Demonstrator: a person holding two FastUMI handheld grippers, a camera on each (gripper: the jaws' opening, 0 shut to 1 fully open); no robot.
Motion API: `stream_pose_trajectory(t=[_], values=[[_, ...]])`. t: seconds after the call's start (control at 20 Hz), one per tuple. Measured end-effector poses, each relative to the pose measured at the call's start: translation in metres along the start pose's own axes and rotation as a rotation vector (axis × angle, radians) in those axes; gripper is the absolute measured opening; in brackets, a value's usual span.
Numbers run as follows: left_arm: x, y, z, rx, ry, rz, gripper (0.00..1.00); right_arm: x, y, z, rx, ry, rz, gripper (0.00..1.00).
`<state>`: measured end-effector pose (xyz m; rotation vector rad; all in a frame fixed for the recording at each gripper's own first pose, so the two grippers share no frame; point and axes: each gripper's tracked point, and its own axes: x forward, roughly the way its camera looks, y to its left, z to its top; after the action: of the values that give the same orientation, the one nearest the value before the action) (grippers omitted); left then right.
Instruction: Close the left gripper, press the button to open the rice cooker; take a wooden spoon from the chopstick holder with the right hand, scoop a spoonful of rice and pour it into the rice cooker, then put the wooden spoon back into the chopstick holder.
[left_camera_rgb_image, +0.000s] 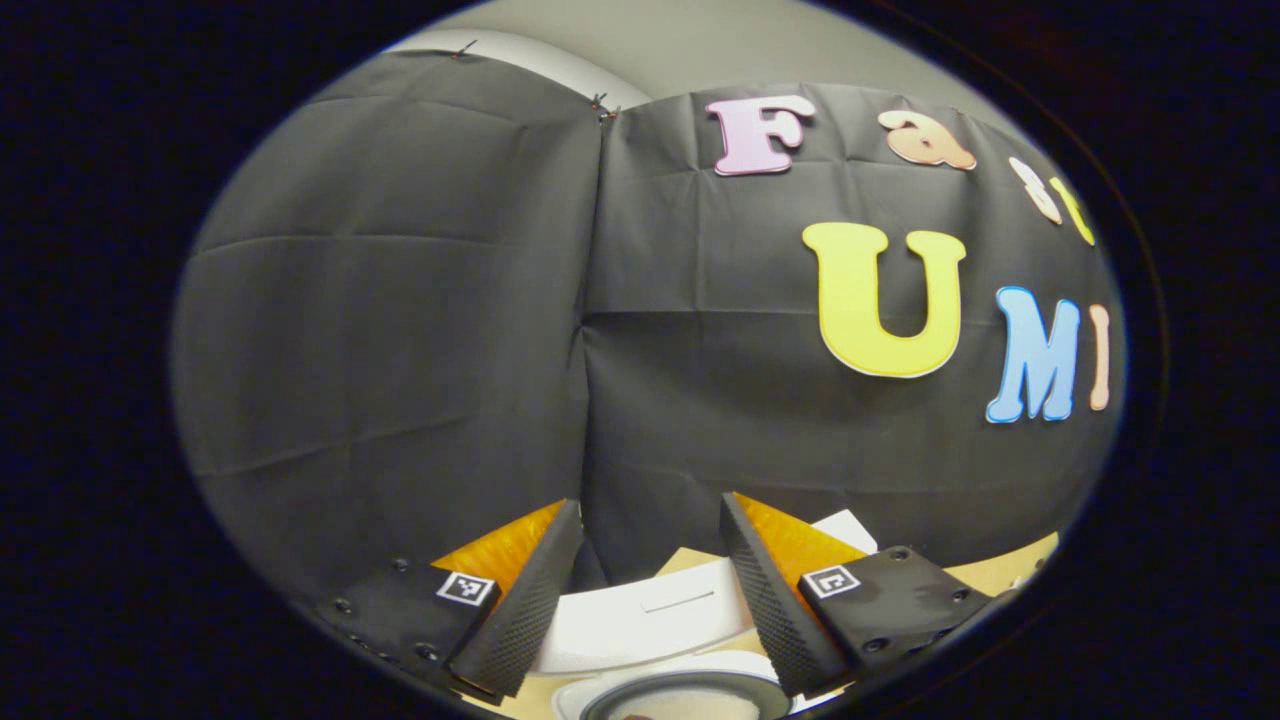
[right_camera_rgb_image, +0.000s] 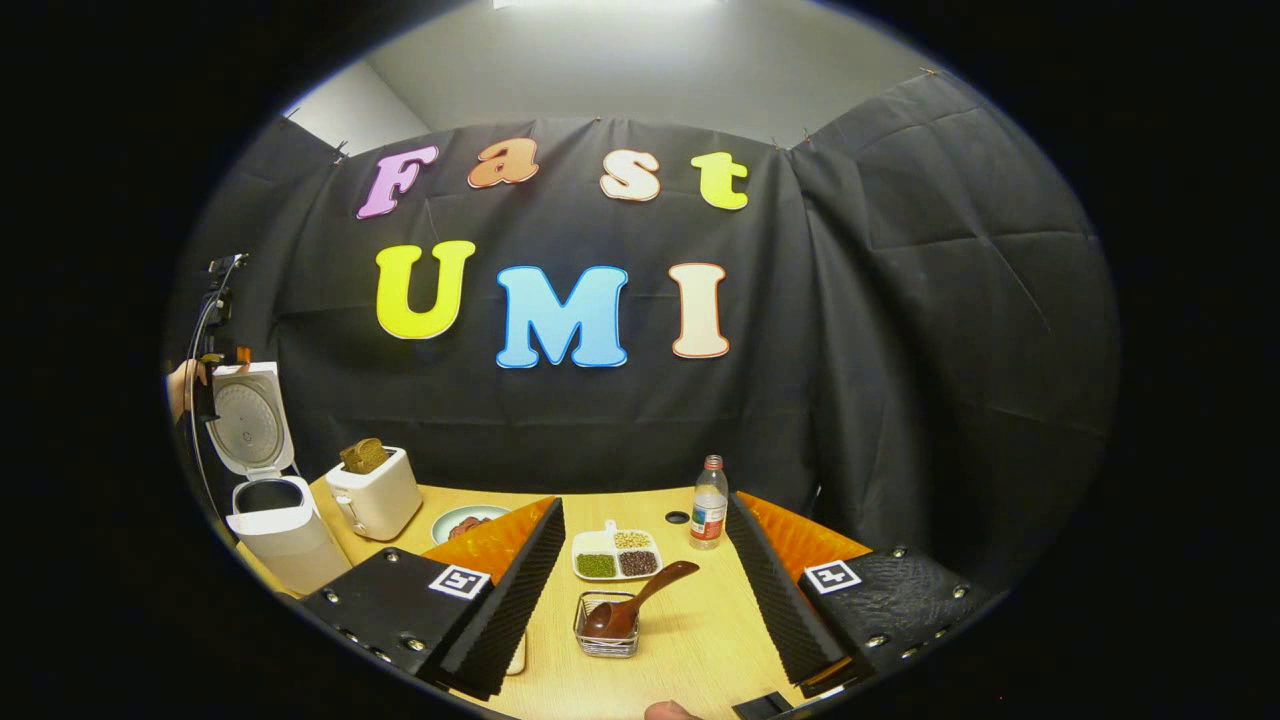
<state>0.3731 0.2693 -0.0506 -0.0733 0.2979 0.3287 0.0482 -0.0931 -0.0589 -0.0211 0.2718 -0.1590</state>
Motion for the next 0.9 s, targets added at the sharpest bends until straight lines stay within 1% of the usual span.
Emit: stream_pose_trajectory(t=[0.2, 0.5, 0.55, 0.65, 0.7, 0.75, 0.85, 0.9], values=[[-0.03, -0.011, -0.006, 0.012, -0.021, -0.015, 0.96, 0.008, 0.008, 0.0, -0.022, -0.005, 0.045, 0.99], [-0.067, -0.032, -0.025, 0.01, -0.015, -0.048, 0.96, 0.017, 0.012, -0.005, -0.008, 0.01, 0.094, 0.98], [-0.073, -0.034, -0.029, 0.008, -0.013, -0.054, 0.93, 0.018, 0.013, -0.005, -0.007, 0.009, 0.101, 0.98], [-0.084, -0.039, -0.036, 0.011, -0.009, -0.067, 1.0, 0.019, 0.014, -0.003, -0.008, 0.007, 0.113, 0.99], [-0.088, -0.042, -0.04, 0.012, -0.009, -0.073, 1.0, 0.02, 0.015, -0.003, -0.01, 0.007, 0.118, 0.98], [-0.093, -0.043, -0.044, 0.01, -0.007, -0.082, 0.95, 0.02, 0.015, -0.003, -0.014, 0.007, 0.123, 0.98], [-0.102, -0.048, -0.052, 0.005, 0.004, -0.097, 0.97, 0.021, 0.015, -0.005, -0.029, 0.008, 0.13, 0.98], [-0.106, -0.052, -0.057, 0.005, 0.01, -0.104, 0.93, 0.022, 0.014, -0.006, -0.037, 0.009, 0.131, 0.98]])
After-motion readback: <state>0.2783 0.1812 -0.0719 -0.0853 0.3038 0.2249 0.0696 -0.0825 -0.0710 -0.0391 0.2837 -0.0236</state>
